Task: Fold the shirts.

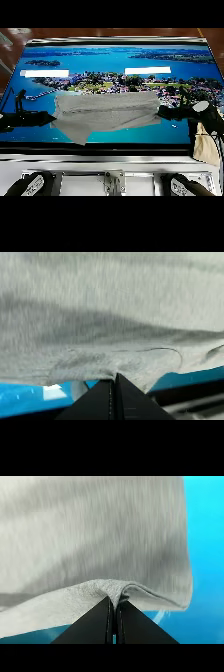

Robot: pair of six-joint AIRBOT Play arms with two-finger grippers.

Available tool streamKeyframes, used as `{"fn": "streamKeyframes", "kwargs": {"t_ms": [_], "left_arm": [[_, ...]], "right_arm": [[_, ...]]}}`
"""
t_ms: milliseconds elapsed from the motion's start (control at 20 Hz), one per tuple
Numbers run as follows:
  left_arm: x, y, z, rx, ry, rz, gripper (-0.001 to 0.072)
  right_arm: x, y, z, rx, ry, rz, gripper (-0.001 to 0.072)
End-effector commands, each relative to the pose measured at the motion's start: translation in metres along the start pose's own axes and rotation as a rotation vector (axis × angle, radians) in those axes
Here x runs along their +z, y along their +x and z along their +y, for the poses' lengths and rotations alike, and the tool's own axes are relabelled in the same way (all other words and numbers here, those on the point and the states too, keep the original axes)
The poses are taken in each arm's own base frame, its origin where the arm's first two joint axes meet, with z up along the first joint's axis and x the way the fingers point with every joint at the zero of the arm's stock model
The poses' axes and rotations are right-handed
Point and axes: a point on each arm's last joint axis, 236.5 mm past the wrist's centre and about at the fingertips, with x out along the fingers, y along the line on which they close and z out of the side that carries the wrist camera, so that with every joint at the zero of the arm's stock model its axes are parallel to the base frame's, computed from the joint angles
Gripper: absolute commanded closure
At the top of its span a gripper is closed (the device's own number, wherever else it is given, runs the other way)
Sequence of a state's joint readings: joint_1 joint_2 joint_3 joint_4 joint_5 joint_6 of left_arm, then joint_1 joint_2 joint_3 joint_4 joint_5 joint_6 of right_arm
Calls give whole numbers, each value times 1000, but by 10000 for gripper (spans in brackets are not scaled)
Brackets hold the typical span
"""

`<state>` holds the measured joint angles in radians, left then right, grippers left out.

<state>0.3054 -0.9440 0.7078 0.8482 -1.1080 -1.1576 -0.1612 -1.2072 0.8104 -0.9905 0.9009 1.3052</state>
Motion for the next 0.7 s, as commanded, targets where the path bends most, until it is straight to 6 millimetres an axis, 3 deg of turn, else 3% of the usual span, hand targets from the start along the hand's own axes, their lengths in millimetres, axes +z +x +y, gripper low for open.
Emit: {"fn": "streamKeyframes", "kwargs": {"t_ms": [0, 200, 400, 650], "left_arm": [[47, -4, 5, 39, -16, -131, 664], [64, 26, 17, -4, -109, -81, 665], [113, 39, 17, -56, -107, -126, 665], [136, 78, 31, -125, -205, -76, 665]], "right_arm": [[60, 1, 16, -36, -23, -182, 649], [89, 28, 16, -38, -29, -175, 649], [122, 38, 12, -45, -1, -238, 649], [119, 65, 0, -55, 38, -197, 649]]}}
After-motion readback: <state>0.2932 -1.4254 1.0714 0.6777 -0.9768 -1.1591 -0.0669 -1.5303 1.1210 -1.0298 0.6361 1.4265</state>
